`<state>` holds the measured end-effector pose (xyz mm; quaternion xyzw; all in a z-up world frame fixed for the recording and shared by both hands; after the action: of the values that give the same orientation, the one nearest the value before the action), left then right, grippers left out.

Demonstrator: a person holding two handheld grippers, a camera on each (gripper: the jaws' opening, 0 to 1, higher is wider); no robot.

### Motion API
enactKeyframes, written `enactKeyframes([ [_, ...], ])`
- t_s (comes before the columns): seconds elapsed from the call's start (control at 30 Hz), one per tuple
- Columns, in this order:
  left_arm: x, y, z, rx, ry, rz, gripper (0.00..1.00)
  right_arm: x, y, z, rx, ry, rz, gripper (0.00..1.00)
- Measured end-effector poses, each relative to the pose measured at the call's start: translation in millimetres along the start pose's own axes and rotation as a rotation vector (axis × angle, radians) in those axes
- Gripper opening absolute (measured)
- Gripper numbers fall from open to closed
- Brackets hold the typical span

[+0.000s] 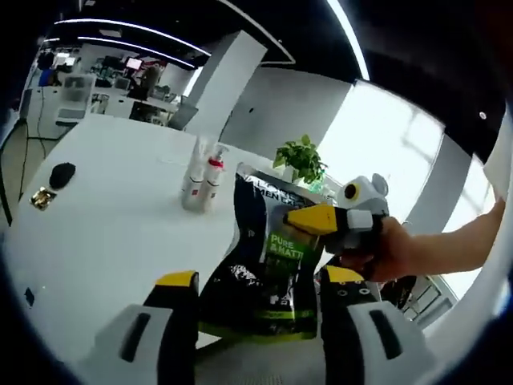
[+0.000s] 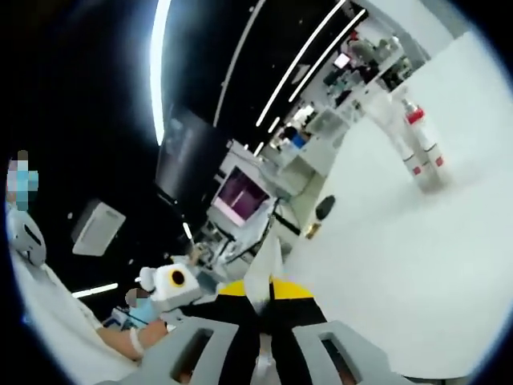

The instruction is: Arrange the skincare products in the storage area until every visible bottle or jar stands upright without overlapping.

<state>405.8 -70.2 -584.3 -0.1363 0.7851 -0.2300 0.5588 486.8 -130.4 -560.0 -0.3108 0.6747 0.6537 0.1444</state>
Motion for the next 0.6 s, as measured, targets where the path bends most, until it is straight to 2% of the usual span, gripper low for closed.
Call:
enactKeyframes([
  [0.1, -2.7, -0.4, -3.8, 0.018, -0.035, -0.037, 0.68, -1.3, 6.2, -3.5, -0.024, 0.018, -0.012, 0.0],
  [0.2, -7.2, -1.8, -7.9, 0.073, -0.093, -0.131, 0.72, 4.6, 16.2, -7.9, -0.058, 0.082, -0.06, 0.0],
  [0.27, -11.1, -5.0, -10.5, 0.116, -0.136, -0.184, 0.76, 9.6, 22.3, -9.4, -0.086, 0.115, -0.058, 0.0],
  [0.33, -9.2, -15.5, -13.8, 0.188, -0.132, -0.236, 0.77, 13.5, 31.9, -10.3, -0.142, 0.132, -0.038, 0.0],
  [0.4, -3.2, -27.2, -15.4, 0.258, -0.095, -0.274, 0.75, 15.7, 42.3, -10.8, -0.194, 0.139, -0.002, 0.0],
  [0.5, 3.0, -36.2, -16.2, 0.306, -0.072, -0.274, 0.71, 17.2, 51.5, -9.5, -0.231, 0.149, -0.005, 0.0],
  [0.53, 5.2, -37.3, -16.6, 0.313, -0.072, -0.281, 0.69, 18.2, 55.4, -8.4, -0.249, 0.158, -0.003, 0.0],
  [0.6, 10.4, -40.4, -18.4, 0.336, -0.052, -0.32, 0.56, 20.0, 59.1, -6.9, -0.262, 0.171, 0.003, 0.0],
])
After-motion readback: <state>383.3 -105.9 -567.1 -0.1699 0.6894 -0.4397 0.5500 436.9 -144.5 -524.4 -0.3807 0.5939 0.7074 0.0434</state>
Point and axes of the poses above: the point that each gripper's makers call its tool centre point, and the gripper's own axes: z roughly forward along the fingers, y roughly to its left, x roughly out of its underside, the point moved 3 cm from there along -z, roughly backward along the fingers, and after that the axes turned 2 degrees about z, right-handed, at the moved point
